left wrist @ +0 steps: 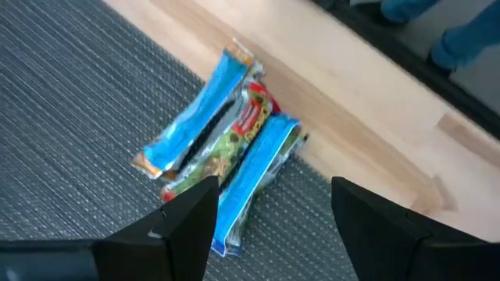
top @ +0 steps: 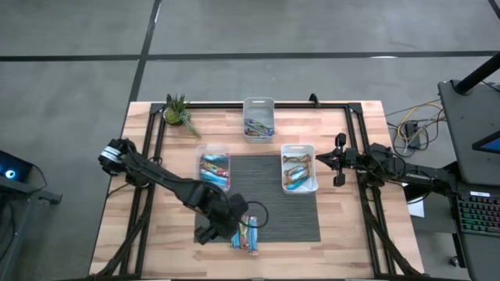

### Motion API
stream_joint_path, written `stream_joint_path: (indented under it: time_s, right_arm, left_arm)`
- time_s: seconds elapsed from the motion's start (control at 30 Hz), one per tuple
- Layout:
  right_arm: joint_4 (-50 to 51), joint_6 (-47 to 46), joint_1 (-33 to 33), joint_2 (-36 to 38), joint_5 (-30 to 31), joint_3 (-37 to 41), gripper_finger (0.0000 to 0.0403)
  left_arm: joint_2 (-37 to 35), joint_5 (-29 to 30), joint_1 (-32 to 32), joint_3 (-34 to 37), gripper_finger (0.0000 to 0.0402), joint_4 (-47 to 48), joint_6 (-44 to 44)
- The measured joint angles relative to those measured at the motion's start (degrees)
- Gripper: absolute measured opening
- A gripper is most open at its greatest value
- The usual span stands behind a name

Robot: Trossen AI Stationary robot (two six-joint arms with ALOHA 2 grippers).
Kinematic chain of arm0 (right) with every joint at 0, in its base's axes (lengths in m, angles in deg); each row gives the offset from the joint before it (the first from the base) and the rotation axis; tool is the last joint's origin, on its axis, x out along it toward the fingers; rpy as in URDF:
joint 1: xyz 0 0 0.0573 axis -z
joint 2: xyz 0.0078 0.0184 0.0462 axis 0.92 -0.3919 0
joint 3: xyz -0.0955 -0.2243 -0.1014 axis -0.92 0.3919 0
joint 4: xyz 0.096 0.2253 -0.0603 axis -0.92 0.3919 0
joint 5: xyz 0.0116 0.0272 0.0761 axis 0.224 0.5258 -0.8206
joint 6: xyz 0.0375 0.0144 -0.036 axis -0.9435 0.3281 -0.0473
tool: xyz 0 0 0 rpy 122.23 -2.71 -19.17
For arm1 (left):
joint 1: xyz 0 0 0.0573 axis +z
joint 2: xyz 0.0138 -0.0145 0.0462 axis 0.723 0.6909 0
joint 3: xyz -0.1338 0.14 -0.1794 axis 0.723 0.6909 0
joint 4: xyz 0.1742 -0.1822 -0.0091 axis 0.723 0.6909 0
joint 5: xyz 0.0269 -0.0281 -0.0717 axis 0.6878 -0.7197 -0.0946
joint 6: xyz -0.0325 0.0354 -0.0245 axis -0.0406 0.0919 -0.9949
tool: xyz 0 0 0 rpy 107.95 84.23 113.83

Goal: Pick and place Granola Bars by type
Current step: Put the blue granola bar into the gray bin

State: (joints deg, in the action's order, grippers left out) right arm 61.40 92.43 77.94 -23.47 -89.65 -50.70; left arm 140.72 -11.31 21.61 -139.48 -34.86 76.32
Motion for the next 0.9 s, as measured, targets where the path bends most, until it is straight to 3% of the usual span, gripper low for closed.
stream_joint_path:
  time_s: [0.2, 0.53, 0.9]
  right_arm:
    - [0.0, -0.1, 0.0, 0.0, 0.0, 0.0, 0.0009]
    - [0.0, -0.2, 0.0, 0.0, 0.0, 0.0, 0.0009]
    - [0.0, 0.0, 0.0, 0.0, 0.0, 0.0, 0.0009]
  left_arm:
    - [3.5, 0.5, 0.0, -1.7, 0.0229, 0.8, 2.4]
    - [8.6, 7.0, 0.0, -1.4, 0.0229, 1.4, 13.2]
    - [11.5, 10.1, 0.0, 0.8, 0.0229, 0.7, 17.6]
